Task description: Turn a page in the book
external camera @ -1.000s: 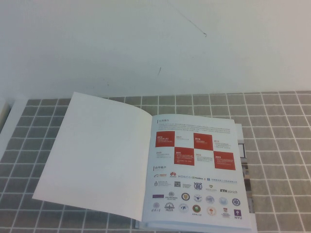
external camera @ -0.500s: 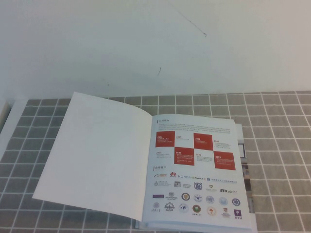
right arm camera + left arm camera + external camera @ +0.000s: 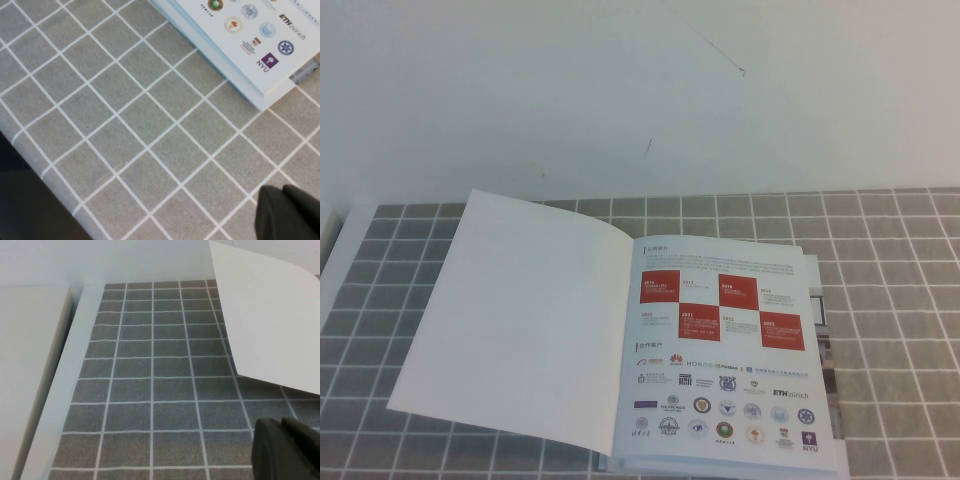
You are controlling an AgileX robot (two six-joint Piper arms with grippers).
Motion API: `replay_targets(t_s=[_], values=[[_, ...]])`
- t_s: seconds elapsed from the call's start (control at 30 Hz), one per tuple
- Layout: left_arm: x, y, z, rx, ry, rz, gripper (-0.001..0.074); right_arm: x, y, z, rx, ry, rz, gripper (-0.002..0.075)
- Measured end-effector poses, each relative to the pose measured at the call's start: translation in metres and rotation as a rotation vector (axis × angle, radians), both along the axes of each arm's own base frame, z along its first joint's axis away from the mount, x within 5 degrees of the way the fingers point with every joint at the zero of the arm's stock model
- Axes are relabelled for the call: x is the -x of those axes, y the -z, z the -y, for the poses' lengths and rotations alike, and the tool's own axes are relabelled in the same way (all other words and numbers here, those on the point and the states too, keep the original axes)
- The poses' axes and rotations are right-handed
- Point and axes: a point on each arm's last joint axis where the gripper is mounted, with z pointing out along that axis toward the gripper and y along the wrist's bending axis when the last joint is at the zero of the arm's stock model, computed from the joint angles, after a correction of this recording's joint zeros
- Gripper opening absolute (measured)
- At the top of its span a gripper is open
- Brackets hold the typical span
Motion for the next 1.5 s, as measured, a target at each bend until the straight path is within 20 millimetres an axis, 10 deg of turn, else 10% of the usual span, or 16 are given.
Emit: replay_targets(t_s=[0.93, 1.5], values=[[0.0, 0.0, 0.0, 0.0, 0.0, -0.003, -0.0004, 0.005, 0.005, 0.003, -0.012, 0.003, 0.019, -0.0001], [0.0, 0.0, 0.0, 0.0, 0.0, -0.003, -0.0004, 0.026, 0.008, 0.043, -0.072, 0.379, 0.52, -0.0001]])
